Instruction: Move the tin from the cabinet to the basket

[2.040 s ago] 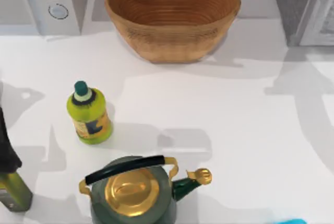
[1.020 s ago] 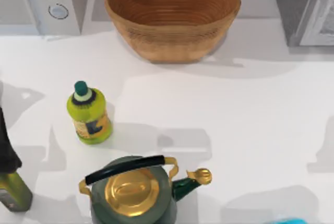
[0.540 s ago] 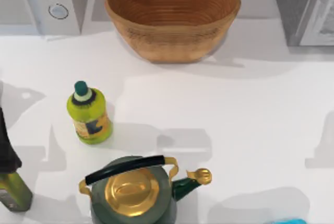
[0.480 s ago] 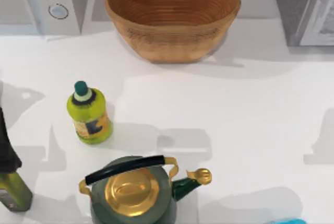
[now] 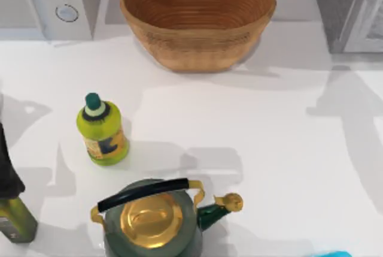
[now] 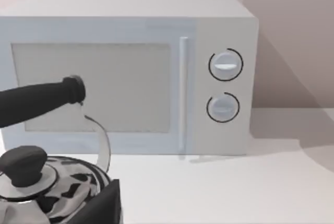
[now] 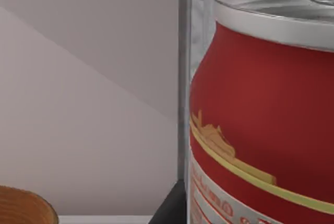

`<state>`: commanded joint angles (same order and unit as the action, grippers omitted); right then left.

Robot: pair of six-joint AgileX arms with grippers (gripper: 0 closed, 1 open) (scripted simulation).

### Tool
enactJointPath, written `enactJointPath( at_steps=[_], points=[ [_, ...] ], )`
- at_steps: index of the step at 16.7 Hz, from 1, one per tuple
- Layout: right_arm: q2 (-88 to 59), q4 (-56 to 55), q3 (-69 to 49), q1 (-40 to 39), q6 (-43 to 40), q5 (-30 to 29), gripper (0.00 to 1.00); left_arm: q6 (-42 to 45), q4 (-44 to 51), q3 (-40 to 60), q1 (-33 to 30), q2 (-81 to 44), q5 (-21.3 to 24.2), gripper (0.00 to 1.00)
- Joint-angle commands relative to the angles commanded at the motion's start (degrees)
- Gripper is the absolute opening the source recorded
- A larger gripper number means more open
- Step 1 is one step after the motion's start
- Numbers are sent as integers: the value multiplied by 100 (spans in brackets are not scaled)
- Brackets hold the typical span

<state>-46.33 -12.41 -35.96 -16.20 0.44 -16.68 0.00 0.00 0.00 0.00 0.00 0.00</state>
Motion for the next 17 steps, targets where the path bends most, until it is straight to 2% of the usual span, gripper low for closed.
enactJointPath(
  at_steps=[10, 13, 17],
  points=[
    [-6305, -1385, -4390, -1707, 39, -1767, 0, 0, 0, 0, 0, 0, 0, 100],
    [-7400, -1695, -5288, -2086, 51, -2161, 0, 0, 0, 0, 0, 0, 0, 100],
    [-8025, -1920, -5846, -2363, 64, -2448, 0, 0, 0, 0, 0, 0, 0, 100]
  ],
)
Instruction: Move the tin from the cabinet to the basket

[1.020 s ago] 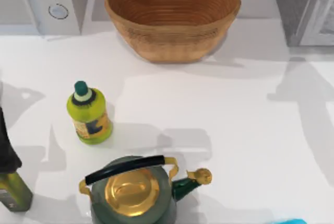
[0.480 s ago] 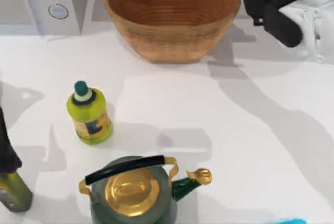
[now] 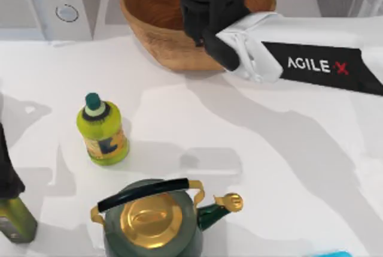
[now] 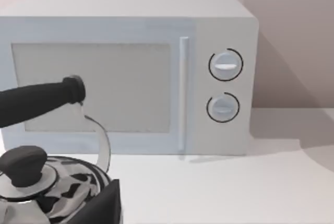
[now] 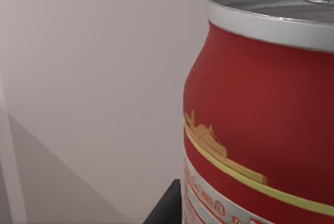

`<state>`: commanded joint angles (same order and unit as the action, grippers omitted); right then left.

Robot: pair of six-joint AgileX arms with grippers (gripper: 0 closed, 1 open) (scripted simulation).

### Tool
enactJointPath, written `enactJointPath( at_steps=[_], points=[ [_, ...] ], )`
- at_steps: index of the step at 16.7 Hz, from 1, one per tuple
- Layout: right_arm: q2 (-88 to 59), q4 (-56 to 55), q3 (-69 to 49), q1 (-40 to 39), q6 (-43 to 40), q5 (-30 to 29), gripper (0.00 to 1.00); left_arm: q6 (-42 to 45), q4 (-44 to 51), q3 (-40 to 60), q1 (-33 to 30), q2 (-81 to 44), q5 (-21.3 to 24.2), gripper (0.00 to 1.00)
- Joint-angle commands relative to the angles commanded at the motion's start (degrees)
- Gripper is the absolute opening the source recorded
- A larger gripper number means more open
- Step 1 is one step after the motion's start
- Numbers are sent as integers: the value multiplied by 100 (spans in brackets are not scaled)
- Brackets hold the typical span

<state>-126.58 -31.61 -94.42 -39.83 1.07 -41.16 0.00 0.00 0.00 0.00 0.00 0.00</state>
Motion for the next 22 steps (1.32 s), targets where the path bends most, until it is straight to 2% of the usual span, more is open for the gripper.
enactJointPath(
  at_steps=[6, 14, 22],
  points=[
    [-56, 10, 9, 22, 13, 18, 0, 0, 0, 0, 0, 0, 0, 100],
    [-487, 66, -569, 157, -7, 150, 0, 0, 0, 0, 0, 0, 0, 100],
    [-487, 66, -569, 157, -7, 150, 60, 0, 0, 0, 0, 0, 0, 100]
  ],
)
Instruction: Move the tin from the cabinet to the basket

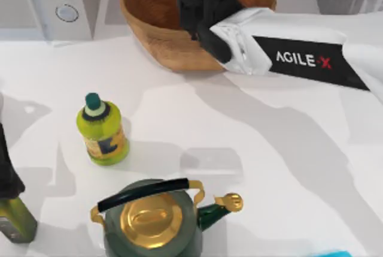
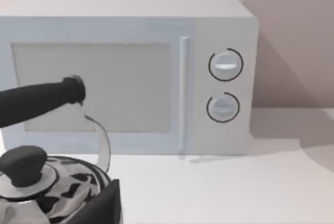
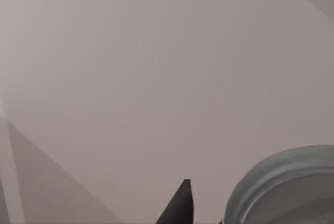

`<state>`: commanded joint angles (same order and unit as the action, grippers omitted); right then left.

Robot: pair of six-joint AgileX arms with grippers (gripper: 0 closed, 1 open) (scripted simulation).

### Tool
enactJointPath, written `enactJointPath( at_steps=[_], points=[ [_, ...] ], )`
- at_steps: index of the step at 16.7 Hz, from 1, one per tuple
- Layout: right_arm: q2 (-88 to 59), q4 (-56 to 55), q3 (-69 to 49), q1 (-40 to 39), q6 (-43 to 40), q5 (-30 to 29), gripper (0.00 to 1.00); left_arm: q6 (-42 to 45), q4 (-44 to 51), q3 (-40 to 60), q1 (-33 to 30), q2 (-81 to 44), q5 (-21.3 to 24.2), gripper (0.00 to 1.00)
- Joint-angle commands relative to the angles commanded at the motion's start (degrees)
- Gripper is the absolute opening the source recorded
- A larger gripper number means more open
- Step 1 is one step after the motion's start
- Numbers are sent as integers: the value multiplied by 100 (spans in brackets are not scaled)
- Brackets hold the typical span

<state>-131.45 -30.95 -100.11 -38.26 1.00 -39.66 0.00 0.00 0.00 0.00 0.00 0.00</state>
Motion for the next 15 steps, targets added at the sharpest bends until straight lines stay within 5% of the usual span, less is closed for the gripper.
enactJointPath(
  at_steps=[5, 15],
  points=[
    [0, 0, 0, 0, 0, 0, 98, 0, 0, 0, 0, 0, 0, 100],
    [0, 0, 0, 0, 0, 0, 100, 0, 0, 0, 0, 0, 0, 100]
  ],
)
